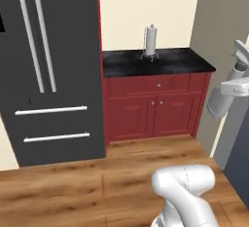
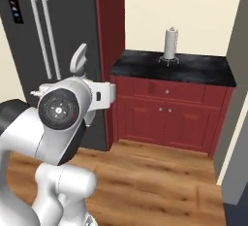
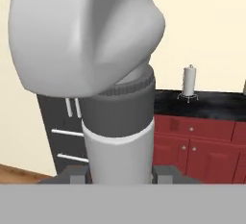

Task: Move the cutting board and knife to the sink. Then move spray from the cabinet to the counter.

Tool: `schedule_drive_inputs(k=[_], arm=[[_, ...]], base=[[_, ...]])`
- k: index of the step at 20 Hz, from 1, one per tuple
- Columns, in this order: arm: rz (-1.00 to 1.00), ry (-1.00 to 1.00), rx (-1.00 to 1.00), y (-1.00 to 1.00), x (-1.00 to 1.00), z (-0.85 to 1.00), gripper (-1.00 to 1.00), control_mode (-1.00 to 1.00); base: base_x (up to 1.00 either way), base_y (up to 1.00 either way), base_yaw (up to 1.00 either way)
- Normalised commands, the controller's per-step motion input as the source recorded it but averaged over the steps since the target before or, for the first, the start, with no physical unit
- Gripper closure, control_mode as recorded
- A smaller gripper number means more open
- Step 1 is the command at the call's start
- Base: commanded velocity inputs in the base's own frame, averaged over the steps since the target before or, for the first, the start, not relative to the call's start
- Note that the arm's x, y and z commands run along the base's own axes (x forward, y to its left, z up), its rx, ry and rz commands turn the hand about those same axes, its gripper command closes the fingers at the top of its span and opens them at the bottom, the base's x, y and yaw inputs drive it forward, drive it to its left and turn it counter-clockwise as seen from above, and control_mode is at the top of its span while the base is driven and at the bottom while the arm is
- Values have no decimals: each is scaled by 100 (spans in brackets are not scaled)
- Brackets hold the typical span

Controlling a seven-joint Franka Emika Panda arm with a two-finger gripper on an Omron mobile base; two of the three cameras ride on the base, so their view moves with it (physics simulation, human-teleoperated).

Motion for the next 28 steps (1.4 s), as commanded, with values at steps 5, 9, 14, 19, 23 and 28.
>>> schedule_drive_inputs(k=[5,9,14,19,23,28], arm=[[0,0,0,0,0,0,100,100],[0,0,0,0,0,0,100,100],[0,0,0,0,0,0,100,100],[0,0,0,0,0,0,100,100],[0,0,0,0,0,0,100,100],[0,0,0,0,0,0,100,100]], base=[[100,-20,-10],[100,-19,-5],[99,-40,-1],[95,-44,0],[99,-36,0],[100,-24,0]])
